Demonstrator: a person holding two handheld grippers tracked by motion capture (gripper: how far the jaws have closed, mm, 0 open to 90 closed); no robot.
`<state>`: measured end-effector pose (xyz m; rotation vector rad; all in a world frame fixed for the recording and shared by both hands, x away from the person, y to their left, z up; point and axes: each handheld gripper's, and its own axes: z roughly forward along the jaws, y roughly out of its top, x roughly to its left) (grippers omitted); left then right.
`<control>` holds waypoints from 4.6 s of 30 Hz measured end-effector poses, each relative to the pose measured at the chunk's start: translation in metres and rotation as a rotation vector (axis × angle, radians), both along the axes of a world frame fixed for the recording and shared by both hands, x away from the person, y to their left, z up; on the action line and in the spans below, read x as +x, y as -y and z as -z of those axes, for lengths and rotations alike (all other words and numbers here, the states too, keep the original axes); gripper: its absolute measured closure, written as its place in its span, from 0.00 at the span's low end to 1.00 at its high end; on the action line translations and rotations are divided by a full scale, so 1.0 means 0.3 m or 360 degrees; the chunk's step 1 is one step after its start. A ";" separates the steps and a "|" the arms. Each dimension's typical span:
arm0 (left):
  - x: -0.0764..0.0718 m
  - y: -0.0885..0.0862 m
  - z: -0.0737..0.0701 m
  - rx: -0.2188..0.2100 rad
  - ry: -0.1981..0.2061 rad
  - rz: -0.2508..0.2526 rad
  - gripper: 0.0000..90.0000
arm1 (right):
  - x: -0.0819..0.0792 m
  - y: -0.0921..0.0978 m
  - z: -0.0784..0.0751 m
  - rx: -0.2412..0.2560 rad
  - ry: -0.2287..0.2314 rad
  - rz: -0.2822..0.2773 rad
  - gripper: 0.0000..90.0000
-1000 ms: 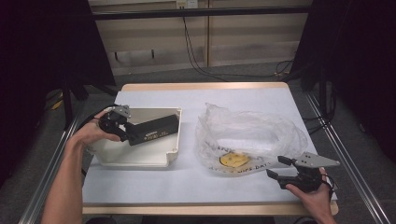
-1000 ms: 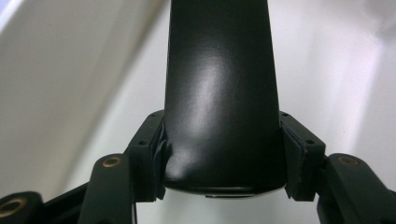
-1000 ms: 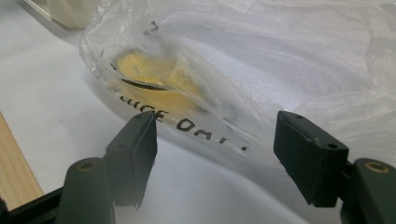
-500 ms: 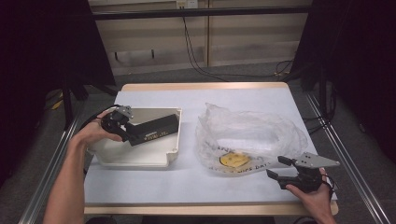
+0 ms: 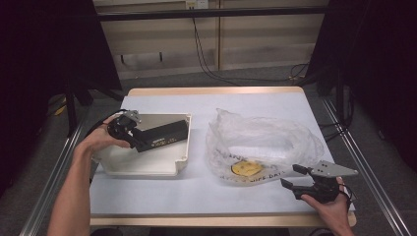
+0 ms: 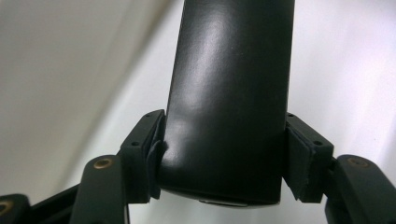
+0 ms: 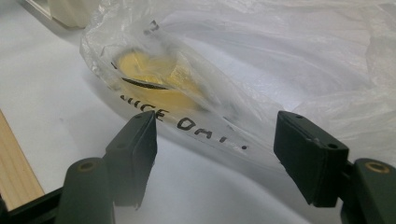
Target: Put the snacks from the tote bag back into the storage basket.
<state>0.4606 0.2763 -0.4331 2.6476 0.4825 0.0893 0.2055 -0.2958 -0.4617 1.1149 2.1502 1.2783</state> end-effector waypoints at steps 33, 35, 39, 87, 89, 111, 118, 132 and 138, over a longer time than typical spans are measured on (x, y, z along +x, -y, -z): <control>-0.142 -0.100 -0.169 -0.0293 0.0328 -0.0522 0.35 | -0.011 0.002 -0.004 0.0013 0.0003 0.0008 0.33; -0.166 -0.105 -0.173 -0.0305 0.0343 -0.0535 0.40 | -0.011 0.002 -0.004 0.0013 0.0003 0.0009 0.33; -0.214 -0.114 -0.182 -0.0346 0.0371 -0.0550 0.54 | -0.010 -0.003 -0.003 0.0013 0.0005 0.0002 0.33; -0.263 0.021 0.038 -0.0431 0.0236 -0.0812 1.00 | -0.003 -0.015 0.000 0.0011 0.0000 -0.0010 0.33; -0.256 0.021 0.039 -0.0421 0.0226 -0.0825 1.00 | -0.005 -0.014 -0.001 0.0012 -0.0002 -0.0004 0.33; -0.195 0.061 0.059 -0.0402 0.0209 -0.0816 1.00 | -0.004 -0.013 0.000 0.0008 0.0000 -0.0006 0.33; -0.184 0.076 0.071 -0.0400 0.0205 -0.0823 1.00 | -0.005 -0.013 0.000 0.0007 0.0001 -0.0005 0.33; -0.147 0.084 0.081 -0.0459 0.0182 -0.0868 1.00 | -0.003 -0.012 0.001 0.0007 -0.0002 -0.0006 0.33; -0.134 0.092 0.083 -0.0465 0.0168 -0.0857 1.00 | -0.006 -0.011 0.000 0.0008 0.0004 0.0002 0.33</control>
